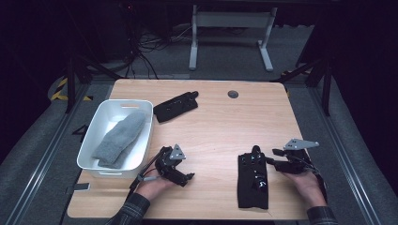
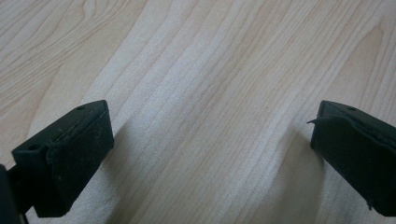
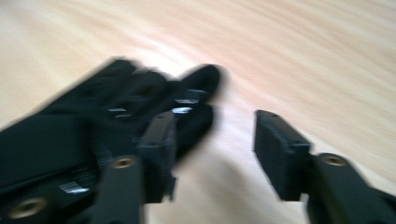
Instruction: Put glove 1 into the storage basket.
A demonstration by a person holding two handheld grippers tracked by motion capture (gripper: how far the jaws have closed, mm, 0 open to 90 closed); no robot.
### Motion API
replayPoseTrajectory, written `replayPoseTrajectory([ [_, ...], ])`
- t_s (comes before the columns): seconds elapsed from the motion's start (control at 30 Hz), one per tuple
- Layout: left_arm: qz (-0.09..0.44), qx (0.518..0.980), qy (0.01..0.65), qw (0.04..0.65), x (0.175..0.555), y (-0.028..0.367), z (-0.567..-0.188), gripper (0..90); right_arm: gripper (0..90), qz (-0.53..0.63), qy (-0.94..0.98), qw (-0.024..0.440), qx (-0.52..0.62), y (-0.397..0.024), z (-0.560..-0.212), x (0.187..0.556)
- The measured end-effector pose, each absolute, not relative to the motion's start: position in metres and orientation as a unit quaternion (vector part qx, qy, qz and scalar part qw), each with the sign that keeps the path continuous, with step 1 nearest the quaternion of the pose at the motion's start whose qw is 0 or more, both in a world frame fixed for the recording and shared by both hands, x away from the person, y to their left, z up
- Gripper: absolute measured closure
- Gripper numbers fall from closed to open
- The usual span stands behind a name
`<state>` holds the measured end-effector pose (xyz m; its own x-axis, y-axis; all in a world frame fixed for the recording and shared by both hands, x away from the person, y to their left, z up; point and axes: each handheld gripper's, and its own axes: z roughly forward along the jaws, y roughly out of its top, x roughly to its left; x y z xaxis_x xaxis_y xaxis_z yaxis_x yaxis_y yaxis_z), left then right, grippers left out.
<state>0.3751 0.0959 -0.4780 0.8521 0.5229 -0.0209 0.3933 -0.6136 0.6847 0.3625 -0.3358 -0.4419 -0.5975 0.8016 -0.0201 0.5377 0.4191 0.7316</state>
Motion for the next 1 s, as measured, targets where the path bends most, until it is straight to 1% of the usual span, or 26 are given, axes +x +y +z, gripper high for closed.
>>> replayPoseTrajectory([
  [0.03,0.091,0.894,0.257,0.357,0.375,0.096,-0.478,0.0,43.8,0.349,0.817,0.192,0.417,-0.339,-0.444,0.366],
  [0.07,0.092,0.893,0.256,0.357,0.375,0.096,-0.478,0.0,39.4,0.346,0.812,0.197,0.427,-0.342,-0.445,0.369],
  [0.17,0.092,0.894,0.255,0.358,0.376,0.095,-0.478,0.0,32.0,0.336,0.795,0.213,0.458,-0.350,-0.451,0.376],
  [0.23,0.092,0.894,0.255,0.357,0.376,0.095,-0.478,0.1,29.1,0.327,0.787,0.222,0.473,-0.355,-0.456,0.379],
  [0.3,0.092,0.895,0.256,0.355,0.377,0.095,-0.476,3.3,26.6,0.324,0.783,0.225,0.481,-0.357,-0.460,0.381],
  [0.33,0.092,0.894,0.258,0.355,0.377,0.095,-0.474,6.6,26.2,0.323,0.783,0.226,0.482,-0.358,-0.461,0.381],
  [0.37,0.093,0.895,0.254,0.354,0.378,0.095,-0.472,13.1,23.2,0.321,0.781,0.229,0.484,-0.359,-0.463,0.382],
  [0.4,0.093,0.895,0.254,0.354,0.378,0.095,-0.472,17.3,23.2,0.321,0.781,0.229,0.484,-0.359,-0.463,0.382],
  [0.43,0.090,0.895,0.254,0.355,0.379,0.094,-0.471,17.3,23.0,0.323,0.779,0.229,0.486,-0.359,-0.463,0.382],
  [0.47,0.088,0.895,0.254,0.354,0.379,0.093,-0.470,27.6,21.1,0.330,0.777,0.226,0.487,-0.361,-0.465,0.382],
  [0.53,0.091,0.899,0.254,0.346,0.382,0.092,-0.465,40.1,18.6,0.334,0.776,0.227,0.484,-0.361,-0.467,0.382],
  [0.57,0.093,0.900,0.254,0.343,0.383,0.091,-0.464,40.1,18.6,0.334,0.776,0.227,0.484,-0.361,-0.467,0.382],
  [0.73,0.094,0.895,0.274,0.339,0.394,0.088,-0.452,72.0,17.5,0.337,0.776,0.227,0.483,-0.361,-0.467,0.382],
  [0.77,0.095,0.894,0.279,0.337,0.396,0.088,-0.451,79.6,17.3,0.337,0.776,0.227,0.483,-0.361,-0.467,0.382],
  [0.83,0.090,0.892,0.289,0.337,0.404,0.086,-0.447,89.7,17.1,0.337,0.776,0.226,0.483,-0.361,-0.467,0.382],
  [0.9,0.090,0.889,0.303,0.332,0.413,0.084,-0.443,89.8,17.1,0.337,0.776,0.226,0.483,-0.361,-0.467,0.382],
  [1.0,0.093,0.878,0.322,0.342,0.424,0.082,-0.440,89.9,16.8,0.337,0.776,0.226,0.482,-0.360,-0.467,0.382],
])
